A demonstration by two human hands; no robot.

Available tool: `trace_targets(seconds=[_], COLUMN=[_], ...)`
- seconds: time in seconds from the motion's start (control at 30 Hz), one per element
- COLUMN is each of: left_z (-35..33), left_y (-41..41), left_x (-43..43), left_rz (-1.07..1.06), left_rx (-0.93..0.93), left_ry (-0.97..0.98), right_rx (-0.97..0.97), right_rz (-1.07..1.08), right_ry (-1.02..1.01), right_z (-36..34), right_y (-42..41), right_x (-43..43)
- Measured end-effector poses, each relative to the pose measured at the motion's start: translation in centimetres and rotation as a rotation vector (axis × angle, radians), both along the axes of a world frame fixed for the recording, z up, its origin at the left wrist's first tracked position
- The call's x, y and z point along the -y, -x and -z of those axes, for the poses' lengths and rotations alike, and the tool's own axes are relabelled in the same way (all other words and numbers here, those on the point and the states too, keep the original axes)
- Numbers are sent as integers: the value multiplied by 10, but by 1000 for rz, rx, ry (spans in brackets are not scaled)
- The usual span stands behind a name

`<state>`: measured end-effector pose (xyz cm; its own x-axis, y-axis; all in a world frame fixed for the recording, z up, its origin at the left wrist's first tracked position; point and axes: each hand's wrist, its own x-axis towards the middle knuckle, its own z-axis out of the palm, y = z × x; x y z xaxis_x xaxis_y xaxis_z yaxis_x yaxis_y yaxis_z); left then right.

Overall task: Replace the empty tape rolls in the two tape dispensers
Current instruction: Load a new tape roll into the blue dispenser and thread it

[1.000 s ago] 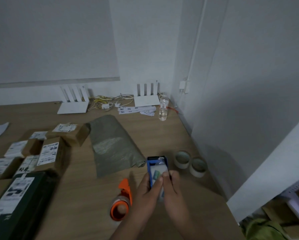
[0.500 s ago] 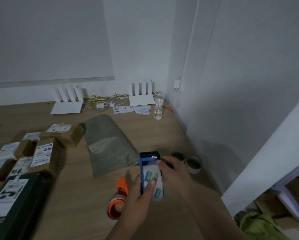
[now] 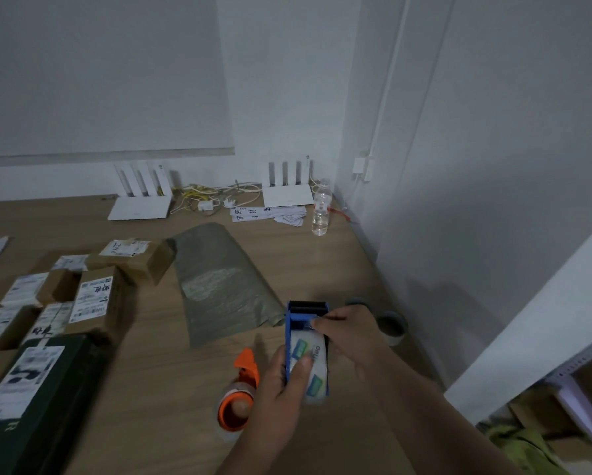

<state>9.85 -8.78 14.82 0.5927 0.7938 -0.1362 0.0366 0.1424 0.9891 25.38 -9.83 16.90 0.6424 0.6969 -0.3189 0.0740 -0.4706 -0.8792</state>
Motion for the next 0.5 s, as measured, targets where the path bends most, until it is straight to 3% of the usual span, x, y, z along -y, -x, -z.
trace_targets(seconds=[0.5], left_z=[3], left_y=[-4], left_x=[-7], left_rz=[50], left_rx=[-42], left_ry=[-34], right_rx=[379], right_rz=[-89], right_ry=[-98], right_z=[-2], right_y=[0], right_x=[-8])
